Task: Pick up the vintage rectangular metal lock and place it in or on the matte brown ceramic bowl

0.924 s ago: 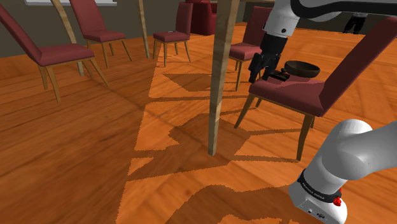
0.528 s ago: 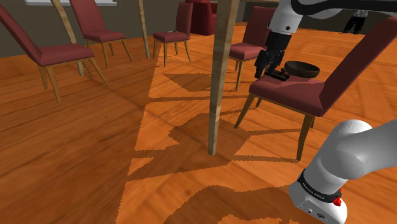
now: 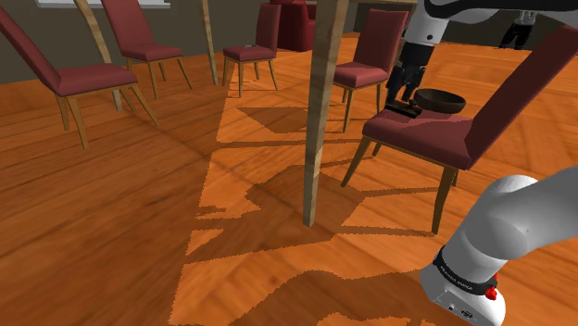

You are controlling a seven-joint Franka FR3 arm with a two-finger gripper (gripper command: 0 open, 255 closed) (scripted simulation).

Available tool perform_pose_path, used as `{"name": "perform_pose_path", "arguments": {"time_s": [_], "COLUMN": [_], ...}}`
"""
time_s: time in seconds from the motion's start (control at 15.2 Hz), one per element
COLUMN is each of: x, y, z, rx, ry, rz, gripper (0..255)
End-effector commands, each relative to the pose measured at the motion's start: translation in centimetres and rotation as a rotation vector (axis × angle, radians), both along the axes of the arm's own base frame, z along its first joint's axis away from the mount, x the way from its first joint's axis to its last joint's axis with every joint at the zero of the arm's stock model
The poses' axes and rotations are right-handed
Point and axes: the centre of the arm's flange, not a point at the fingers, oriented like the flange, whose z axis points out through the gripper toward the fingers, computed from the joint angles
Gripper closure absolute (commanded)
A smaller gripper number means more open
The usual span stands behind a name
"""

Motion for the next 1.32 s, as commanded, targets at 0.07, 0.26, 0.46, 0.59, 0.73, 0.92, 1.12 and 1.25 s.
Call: {"name": "perform_pose_path", "arguments": {"time_s": [0.07,0.26,0.46,0.59,0.73,0.92,1.12,1.25], "x": [0.7,1.2,1.6,1.9,2.1,2.1,2.1,2.1], "y": [-3.9,-7.8,-11.6,-14.2,-16.4,-16.2,-16.1,-16.0], "z": [0.0,0.1,0.3,0.3,0.4,-1.2,-2.7,-3.6], "rx": [-0.006,-0.011,-0.015,-0.019,-0.021,-0.021,-0.021,-0.021], "ry": [0.01,0.02,0.03,0.036,0.041,0.041,0.041,0.041], "rz": [-0.002,-0.005,-0.008,-0.009,-0.011,-0.011,-0.011,-0.011], "gripper": [0,0,0,0,0,0,0,0]}}
